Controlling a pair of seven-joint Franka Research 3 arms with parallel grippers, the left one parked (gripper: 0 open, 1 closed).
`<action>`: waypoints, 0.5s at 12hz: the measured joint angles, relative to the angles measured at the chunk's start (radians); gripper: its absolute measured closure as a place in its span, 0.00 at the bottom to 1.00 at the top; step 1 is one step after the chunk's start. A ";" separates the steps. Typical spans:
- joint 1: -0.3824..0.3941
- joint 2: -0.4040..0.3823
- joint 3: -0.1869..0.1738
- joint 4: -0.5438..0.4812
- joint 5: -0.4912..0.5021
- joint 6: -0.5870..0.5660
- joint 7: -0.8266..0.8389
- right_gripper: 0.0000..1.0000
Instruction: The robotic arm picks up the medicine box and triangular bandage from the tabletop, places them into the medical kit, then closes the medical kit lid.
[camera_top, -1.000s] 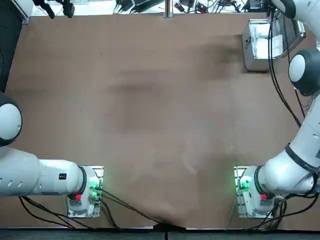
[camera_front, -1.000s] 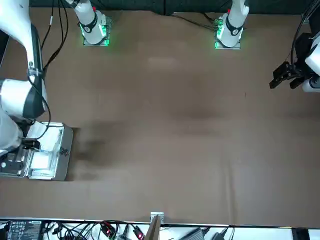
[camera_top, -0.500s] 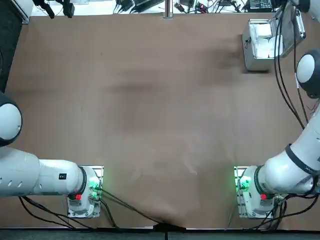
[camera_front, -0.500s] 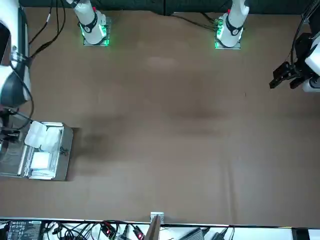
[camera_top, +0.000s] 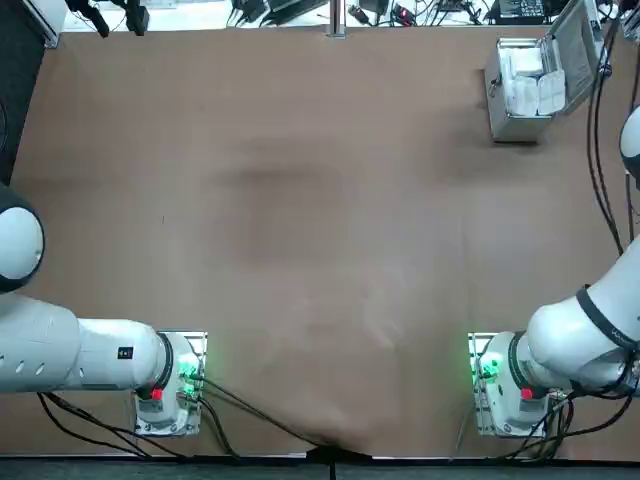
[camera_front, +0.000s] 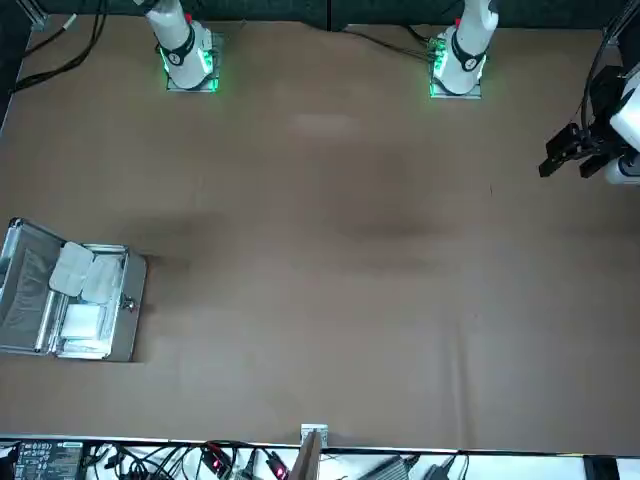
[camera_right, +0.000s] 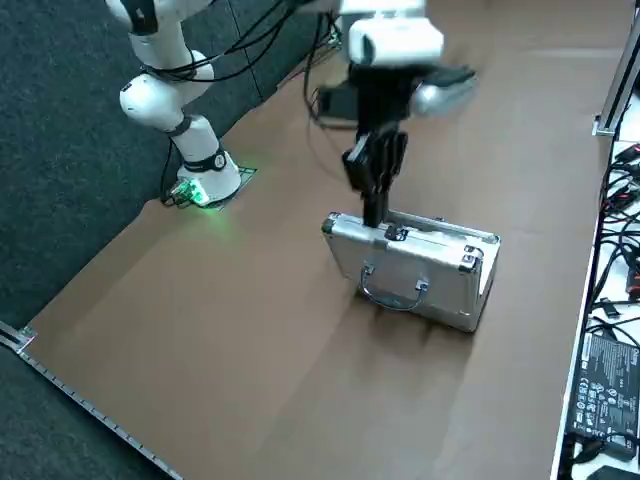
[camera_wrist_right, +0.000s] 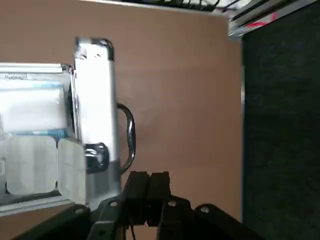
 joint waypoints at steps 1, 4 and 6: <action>-0.030 0.008 0.000 0.000 0.047 0.006 -0.035 0.99; -0.100 0.065 0.001 0.000 0.160 0.016 -0.132 0.99; -0.104 0.086 0.003 0.001 0.186 0.020 -0.137 0.99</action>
